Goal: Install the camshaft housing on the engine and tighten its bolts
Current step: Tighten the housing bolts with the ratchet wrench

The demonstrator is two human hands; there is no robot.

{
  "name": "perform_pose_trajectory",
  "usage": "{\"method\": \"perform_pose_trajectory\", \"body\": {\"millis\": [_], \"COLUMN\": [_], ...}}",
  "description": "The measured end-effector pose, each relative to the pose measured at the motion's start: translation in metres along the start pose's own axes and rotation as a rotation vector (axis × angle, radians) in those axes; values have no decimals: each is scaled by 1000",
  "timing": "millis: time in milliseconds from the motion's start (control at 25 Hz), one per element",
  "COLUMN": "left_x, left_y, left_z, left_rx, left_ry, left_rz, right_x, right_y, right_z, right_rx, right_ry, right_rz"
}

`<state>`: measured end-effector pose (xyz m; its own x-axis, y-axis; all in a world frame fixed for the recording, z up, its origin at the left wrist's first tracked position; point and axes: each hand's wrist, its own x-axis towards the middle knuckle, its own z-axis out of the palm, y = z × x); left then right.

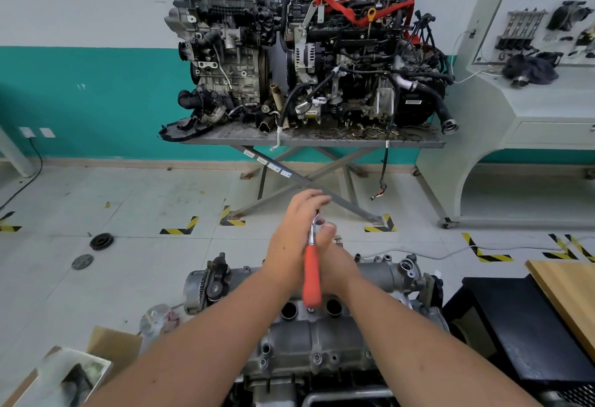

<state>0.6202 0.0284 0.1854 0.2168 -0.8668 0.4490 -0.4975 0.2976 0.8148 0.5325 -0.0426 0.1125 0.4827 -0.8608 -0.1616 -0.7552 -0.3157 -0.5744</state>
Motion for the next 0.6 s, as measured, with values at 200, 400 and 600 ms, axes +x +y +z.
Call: {"method": "perform_pose_trajectory", "body": {"millis": [200,400,600], "left_x": [5,17,32], "left_y": [5,-1,5], "left_z": [11,-5,-20], "left_rx": [-634,-473,-383], "left_ry": [218,28,-110], "left_rz": [-536,-572,-547], "right_x": [2,0,1], "right_y": [-3,-4,-4], "right_z": [-1,-2,0], "right_rx": [-96,-78,-48], "right_ry": [24,7,-6], "right_rz": [22,24,43]}}
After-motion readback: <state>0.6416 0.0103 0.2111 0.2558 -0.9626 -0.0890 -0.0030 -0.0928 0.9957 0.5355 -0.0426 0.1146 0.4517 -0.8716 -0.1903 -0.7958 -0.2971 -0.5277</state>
